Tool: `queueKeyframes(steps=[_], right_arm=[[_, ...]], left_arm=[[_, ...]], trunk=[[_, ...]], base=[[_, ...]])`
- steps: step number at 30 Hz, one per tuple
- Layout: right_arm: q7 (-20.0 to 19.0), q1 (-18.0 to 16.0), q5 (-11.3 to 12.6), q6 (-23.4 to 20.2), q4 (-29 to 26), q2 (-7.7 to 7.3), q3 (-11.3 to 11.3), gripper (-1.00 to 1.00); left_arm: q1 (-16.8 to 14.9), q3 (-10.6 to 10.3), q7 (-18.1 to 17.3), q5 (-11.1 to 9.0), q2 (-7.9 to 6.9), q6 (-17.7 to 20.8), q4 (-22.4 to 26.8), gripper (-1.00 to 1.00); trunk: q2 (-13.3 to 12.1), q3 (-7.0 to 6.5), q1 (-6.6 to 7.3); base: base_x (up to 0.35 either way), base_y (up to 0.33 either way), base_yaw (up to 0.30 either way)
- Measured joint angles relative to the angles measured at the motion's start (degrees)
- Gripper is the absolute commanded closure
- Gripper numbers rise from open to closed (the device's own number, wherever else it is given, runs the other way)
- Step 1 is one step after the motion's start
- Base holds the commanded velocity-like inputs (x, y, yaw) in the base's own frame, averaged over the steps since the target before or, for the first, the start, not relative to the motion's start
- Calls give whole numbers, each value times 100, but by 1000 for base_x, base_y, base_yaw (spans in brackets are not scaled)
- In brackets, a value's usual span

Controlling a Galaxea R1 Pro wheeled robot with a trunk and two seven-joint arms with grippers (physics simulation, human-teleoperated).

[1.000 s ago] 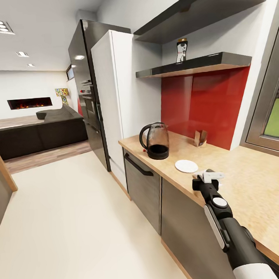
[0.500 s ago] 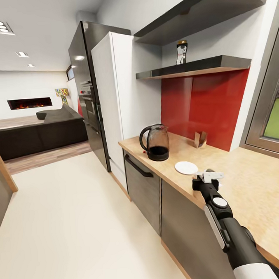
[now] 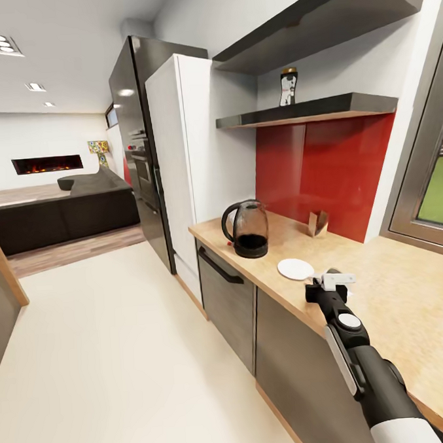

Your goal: Set up a coffee station on the kitchen countertop: keep the coffee maker on the countertop, move the bottle of coffee from the kitchen shelf to the counter next to the coffee maker, place a paper coffee filter on top of the coffee maker, put the saucer next to the coffee maker with the coffee cup on the saucer, and place the electric kettle next to the coffee maker.

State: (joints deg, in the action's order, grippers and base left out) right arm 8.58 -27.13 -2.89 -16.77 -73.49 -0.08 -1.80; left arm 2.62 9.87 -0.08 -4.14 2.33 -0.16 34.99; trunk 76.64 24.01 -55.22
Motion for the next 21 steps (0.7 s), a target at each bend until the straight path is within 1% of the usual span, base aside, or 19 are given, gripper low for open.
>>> queueKeyframes(steps=[4, 11, 13, 15, 16, 19, 21], right_arm=[[-1, 0, 1, 0, 0, 0, 0, 100], [14, 0, -5, 6, -2, 3, 1, 100], [132, 0, -13, 13, -9, 7, 3, 100], [408, 0, -11, 16, -13, 11, 9, 100], [696, 0, -5, 15, -20, 13, 14, 100], [913, 0, 1, 13, -24, 15, 18, 100], [967, 0, 3, 13, -25, 15, 19, 100]], left_arm=[[0, -2, 0, 0, 0, 0, 0, -100], [0, 2, 0, 0, 0, 0, 0, -100], [0, 5, 0, 0, 0, 0, 0, -100], [0, 5, 0, 0, 0, 0, 0, -100], [0, 6, 0, 0, 0, 0, 0, -100], [0, 5, -2, 0, 0, 0, 0, -100], [0, 5, -1, 0, 0, 0, 0, -100]], trunk=[[-160, -72, 88], [-162, -72, 89], [-162, -72, 89], [-162, -72, 89], [-162, -72, 89], [-162, -72, 89], [-162, -72, 89]], base=[[0, 0, 0], [0, 0, 0], [0, 0, 0], [0, 0, 0], [0, 0, 0], [0, 0, 0], [0, 0, 0]])
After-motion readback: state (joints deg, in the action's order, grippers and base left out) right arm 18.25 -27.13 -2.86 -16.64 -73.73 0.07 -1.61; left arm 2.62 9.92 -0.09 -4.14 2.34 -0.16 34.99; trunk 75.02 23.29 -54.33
